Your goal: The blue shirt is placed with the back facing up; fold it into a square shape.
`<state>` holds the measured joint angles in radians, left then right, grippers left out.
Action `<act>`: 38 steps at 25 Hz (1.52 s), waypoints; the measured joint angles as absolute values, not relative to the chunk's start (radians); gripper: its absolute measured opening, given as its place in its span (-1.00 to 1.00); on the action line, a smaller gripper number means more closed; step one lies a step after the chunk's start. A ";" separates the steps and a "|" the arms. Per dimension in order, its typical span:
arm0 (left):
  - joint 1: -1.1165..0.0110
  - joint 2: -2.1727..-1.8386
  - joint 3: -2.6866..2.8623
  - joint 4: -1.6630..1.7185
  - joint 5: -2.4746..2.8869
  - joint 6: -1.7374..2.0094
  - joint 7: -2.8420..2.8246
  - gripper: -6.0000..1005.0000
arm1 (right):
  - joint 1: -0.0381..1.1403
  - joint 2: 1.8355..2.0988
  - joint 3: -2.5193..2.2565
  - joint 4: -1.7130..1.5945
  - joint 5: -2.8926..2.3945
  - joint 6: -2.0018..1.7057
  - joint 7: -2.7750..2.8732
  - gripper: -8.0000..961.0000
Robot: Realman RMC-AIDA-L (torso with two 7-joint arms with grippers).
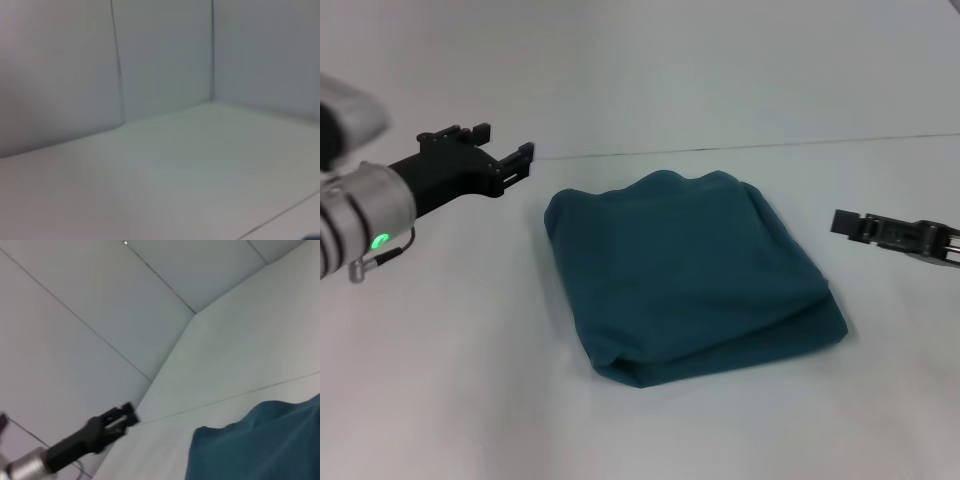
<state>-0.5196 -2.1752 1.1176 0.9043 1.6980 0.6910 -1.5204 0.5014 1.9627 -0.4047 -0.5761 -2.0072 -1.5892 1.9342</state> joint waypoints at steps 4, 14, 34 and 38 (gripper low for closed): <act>-0.491 -2.171 0.972 0.897 1.620 1.028 -1.540 0.38 | 0.494 1.931 -0.412 -0.581 -2.018 -1.567 1.964 0.86; -0.450 -2.163 0.809 0.813 1.691 1.586 -1.565 0.73 | 0.478 1.928 -0.411 -0.577 -2.044 -1.559 1.725 0.85; -0.471 -2.158 0.784 0.804 1.944 1.704 -1.564 0.71 | 0.462 1.985 -0.468 -0.593 -2.102 -1.804 1.287 0.84; -0.485 -2.156 0.785 0.802 1.967 1.702 -1.564 0.71 | 0.464 1.975 -0.482 -0.594 -2.131 -1.818 1.293 0.84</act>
<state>-0.4845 -2.1562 0.7853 0.8020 1.9672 1.7025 -1.5643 0.4635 1.9746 -0.4817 -0.5938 -2.1308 -1.8180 1.2927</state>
